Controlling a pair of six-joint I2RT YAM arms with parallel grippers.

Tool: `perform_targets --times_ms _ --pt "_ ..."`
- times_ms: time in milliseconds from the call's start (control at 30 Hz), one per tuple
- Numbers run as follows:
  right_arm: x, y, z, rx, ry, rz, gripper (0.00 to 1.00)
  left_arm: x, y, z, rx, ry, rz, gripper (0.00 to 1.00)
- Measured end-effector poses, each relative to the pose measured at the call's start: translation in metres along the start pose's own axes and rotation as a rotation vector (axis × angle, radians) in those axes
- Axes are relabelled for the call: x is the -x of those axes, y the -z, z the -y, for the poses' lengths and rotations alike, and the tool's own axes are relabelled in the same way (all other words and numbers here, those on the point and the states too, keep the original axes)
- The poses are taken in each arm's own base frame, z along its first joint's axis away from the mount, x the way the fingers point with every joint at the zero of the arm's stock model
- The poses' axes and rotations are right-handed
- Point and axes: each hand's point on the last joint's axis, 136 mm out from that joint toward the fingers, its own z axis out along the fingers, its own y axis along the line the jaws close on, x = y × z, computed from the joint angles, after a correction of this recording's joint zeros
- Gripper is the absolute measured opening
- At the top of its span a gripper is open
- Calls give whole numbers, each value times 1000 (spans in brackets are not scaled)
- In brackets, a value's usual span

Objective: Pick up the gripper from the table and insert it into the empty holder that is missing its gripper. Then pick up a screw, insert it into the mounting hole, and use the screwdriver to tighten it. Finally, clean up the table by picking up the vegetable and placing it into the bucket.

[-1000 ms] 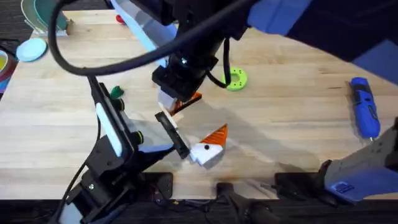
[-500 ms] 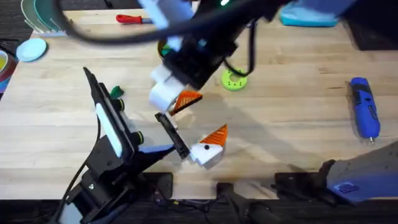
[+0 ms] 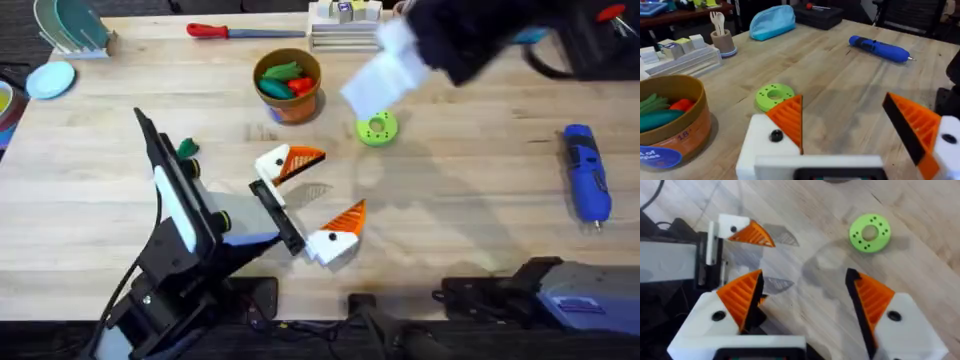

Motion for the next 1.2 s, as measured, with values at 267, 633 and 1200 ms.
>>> perform_targets --times_ms 267,633,1200 --pt "-66 19 8 52 -59 49 994 0 0 0 0 0 0 993" --pt "-132 38 -20 230 19 146 994 0 0 0 0 0 0 993" --pt "-134 38 -28 274 81 167 994 1 0 -3 18 -5 5 15"
